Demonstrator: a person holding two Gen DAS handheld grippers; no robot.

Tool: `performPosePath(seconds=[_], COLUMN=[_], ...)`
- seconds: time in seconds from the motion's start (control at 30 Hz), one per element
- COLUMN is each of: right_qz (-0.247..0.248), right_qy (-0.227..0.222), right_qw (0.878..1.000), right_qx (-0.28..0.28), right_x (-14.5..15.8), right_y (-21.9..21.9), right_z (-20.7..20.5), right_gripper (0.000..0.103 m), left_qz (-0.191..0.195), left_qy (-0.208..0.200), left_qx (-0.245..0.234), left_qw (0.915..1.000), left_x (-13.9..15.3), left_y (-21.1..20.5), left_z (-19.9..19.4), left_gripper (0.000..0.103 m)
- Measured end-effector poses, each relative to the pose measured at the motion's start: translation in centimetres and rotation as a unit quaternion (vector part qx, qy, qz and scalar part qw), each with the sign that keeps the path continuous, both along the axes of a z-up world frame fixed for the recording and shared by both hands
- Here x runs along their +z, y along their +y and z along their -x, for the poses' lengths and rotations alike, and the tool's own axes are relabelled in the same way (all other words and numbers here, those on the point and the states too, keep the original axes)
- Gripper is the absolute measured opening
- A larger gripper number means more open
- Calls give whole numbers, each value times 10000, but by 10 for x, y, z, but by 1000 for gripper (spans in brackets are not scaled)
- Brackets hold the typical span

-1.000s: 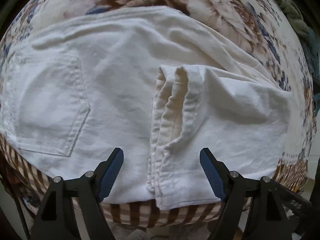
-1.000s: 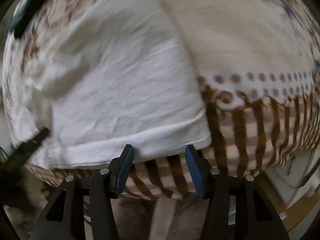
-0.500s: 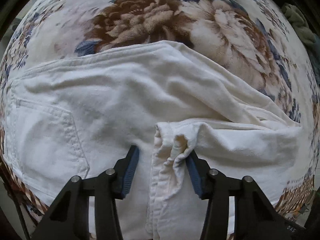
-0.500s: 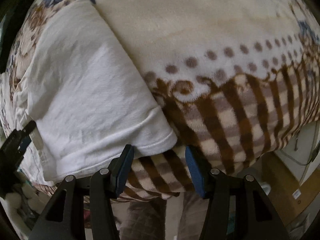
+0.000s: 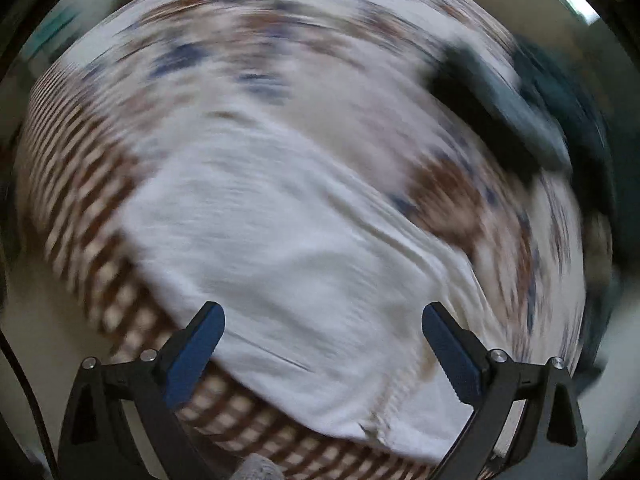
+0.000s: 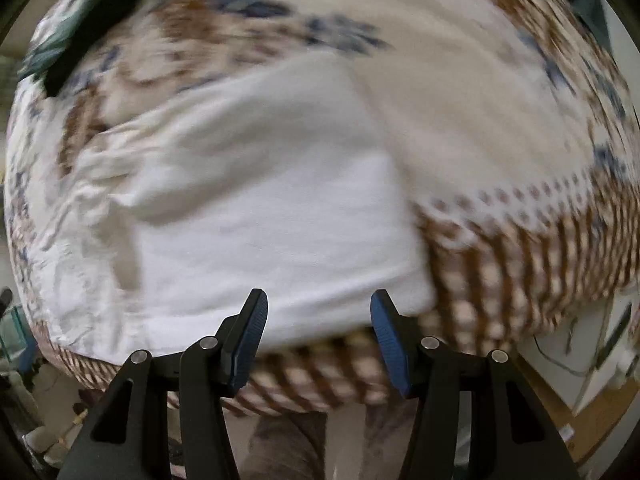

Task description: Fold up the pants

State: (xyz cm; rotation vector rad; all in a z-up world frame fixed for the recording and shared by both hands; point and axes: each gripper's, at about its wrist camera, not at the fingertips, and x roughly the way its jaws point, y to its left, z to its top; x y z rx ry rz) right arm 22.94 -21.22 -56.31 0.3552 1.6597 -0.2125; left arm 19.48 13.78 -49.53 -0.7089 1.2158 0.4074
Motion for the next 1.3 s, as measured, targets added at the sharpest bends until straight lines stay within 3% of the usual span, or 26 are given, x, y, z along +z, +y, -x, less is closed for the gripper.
performPosePath(seconds=[0.07,0.23,0.33,0.43,0.57,0.67,0.73,0.83,0.9,1.03,1.13,1.2,1.3], right_qz=[-58,-228,-178,-52,121,184,222,237,217,154,121,125,117], right_qy=[-130,-326,-397,-471,-499,-372,-303,-222,-160,-120,-145,-168,-153], right_qw=[9997,9949,9898,9839,9810,9826,9839,9860,9880,9906,9913,9916,9923], right_qx=[192,931,1357,1722,1870,1811,1749,1635,1518,1353,1305,1276,1224], right_x=[2,-8,-15,-17,-23,-32,-34,-36,-37,-37,-36,-36,-40], right_y=[30,120,166,201,223,215,209,201,196,188,183,179,175], right_z=[-14,-60,-78,-92,-98,-101,-96,-91,-88,-78,-73,-69,-63], right_gripper=[56,56,56,56,56,56,56,56,56,56,56,56,56], left_qz=[-20,405,978,1252,1243,894,785,1086,1430,1394,1063,918,772], left_qy=[137,244,207,176,-66,-453,-549,-619,-775,-865,-1023,-1019,-1197], left_qx=[471,1350,1808,2010,1792,1507,1384,1541,1668,1638,1714,1798,1894], left_qw=[9988,9897,9784,9714,9759,9835,9857,9801,9725,9728,9741,9741,9715], left_x=[-16,-59,-94,-113,-118,-100,-95,-112,-129,-130,-106,-92,-71], left_y=[24,85,110,119,123,118,115,121,128,129,122,119,118], left_z=[12,50,61,62,46,35,31,36,37,26,26,35,52], left_gripper=[101,101,101,99,99,67,62,67,87,92,61,35,22])
